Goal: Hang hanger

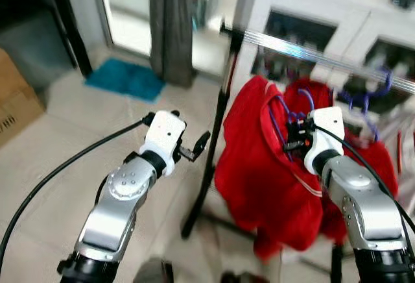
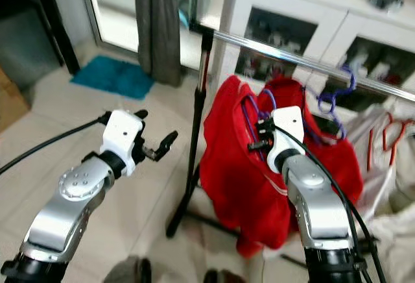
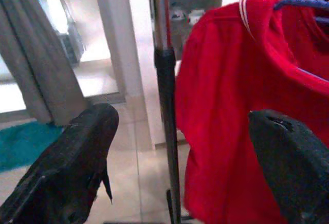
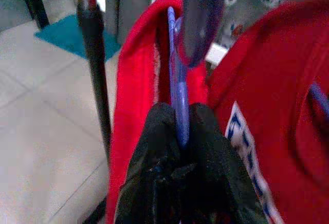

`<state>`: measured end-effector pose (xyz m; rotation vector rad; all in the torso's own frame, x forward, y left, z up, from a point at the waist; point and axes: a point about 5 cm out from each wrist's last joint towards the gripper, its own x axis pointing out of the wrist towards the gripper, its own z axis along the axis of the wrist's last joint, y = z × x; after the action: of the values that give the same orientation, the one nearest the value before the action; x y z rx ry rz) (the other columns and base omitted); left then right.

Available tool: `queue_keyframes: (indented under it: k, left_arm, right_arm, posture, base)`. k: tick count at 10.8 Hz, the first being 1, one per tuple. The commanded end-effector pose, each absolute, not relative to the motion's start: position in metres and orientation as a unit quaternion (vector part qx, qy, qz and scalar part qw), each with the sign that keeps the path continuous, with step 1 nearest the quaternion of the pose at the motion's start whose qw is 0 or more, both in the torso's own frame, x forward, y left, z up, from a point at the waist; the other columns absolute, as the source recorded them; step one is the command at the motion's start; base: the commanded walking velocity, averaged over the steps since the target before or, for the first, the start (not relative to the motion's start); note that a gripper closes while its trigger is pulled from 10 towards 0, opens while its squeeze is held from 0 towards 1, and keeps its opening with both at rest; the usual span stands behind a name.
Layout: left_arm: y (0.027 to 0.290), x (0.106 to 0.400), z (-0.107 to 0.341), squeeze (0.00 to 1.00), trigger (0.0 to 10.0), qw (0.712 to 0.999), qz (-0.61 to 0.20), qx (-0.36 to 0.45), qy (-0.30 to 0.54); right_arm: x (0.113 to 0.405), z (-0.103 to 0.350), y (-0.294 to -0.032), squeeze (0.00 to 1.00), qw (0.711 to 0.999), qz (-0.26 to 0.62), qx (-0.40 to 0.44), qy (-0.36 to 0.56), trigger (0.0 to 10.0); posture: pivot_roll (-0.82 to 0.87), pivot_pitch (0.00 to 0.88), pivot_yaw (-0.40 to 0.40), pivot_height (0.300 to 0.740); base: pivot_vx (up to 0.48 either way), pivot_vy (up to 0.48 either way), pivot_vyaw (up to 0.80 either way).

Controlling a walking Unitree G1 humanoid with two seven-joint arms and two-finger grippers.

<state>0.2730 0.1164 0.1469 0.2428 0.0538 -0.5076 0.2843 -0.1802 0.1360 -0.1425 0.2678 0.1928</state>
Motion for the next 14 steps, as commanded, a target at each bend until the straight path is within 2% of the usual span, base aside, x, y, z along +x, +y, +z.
queue_keyframes:
  k: [1,8,10,11,12,13,14]
  left_arm:
    - [0.1161,0.2723,0.1444,0.00,10.0,0.959,-0.252,0.122,0.035]
    - [0.1177,0.2747,0.1456,0.00,10.0,0.959,-0.253,0.124,0.035]
    - [0.1176,0.2764,0.1462,0.00,10.0,0.960,-0.250,0.124,0.033]
    - [0.1175,0.2770,0.1519,0.32,10.0,0.961,-0.255,0.107,0.012]
    - [0.1183,0.2777,0.1539,0.71,10.0,0.962,-0.253,0.105,0.011]
    - [0.1185,0.2784,0.1536,1.00,10.0,0.961,-0.253,0.107,0.013]
    - [0.1177,0.2784,0.1534,1.00,10.0,0.961,-0.259,0.101,0.014]
  right_arm:
    - [0.2835,0.1436,-0.1809,0.00,0.986,0.092,-0.070,0.117,0.0]
    - [0.2839,0.1429,-0.1786,0.00,0.986,0.089,-0.071,0.123,0.0]
    - [0.2845,0.1436,-0.1793,0.00,0.986,0.089,-0.071,0.122,0.0]
    - [0.2855,0.1448,-0.1810,0.00,0.986,0.089,-0.072,0.121,0.0]
    - [0.2863,0.1456,-0.1821,0.00,0.986,0.089,-0.072,0.120,0.0]
    - [0.2867,0.1457,-0.1823,0.00,0.986,0.089,-0.073,0.120,0.0]
    - [0.2870,0.1459,-0.1822,0.00,0.986,0.090,-0.073,0.120,0.0]
  posture:
    - [0.10,0.065,-0.093,0.740]
    - [0.10,0.066,-0.085,0.740]
    - [0.10,0.065,-0.086,0.740]
    - [0.09,0.064,-0.087,0.740]
    - [0.10,0.063,-0.087,0.740]
    - [0.10,0.062,-0.087,0.740]
    - [0.10,0.062,-0.087,0.740]
  base:
    - [-0.311,0.000,0.00]
    - [-0.296,0.000,0.00]
    - [0.000,0.000,0.00]
    - [0.000,0.000,0.00]
    - [0.000,0.000,0.00]
    - [0.000,0.000,0.00]
    - [0.000,0.000,0.00]
